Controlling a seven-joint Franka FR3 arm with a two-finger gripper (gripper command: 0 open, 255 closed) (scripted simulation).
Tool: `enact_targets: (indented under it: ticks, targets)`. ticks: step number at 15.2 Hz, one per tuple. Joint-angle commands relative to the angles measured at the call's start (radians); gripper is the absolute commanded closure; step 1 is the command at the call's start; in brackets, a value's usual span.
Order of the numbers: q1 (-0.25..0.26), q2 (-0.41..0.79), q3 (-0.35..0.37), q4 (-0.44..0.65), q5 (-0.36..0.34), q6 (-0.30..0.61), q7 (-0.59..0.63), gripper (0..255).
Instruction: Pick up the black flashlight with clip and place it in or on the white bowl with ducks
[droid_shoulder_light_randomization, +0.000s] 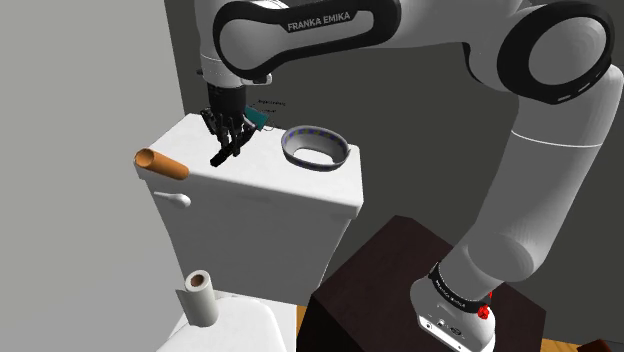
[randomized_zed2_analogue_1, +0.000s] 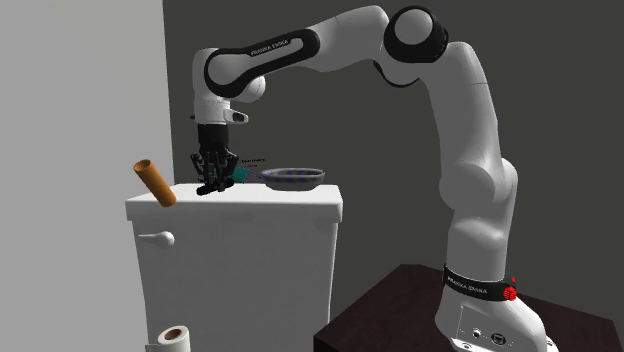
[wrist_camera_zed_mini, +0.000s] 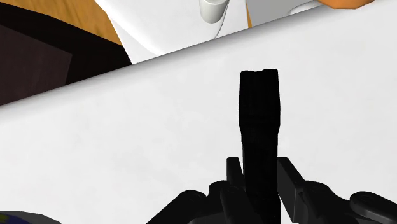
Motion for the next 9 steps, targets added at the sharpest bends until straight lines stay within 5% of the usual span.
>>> enact_targets:
  ticks: [1,9]
  targets:
    - [0.0,0.001,0.0,-0.001,0.0,0.0,0.0,255]
    - [0.002,-0.01,0.004,0.066,0.009,-0.076,-0.006,255]
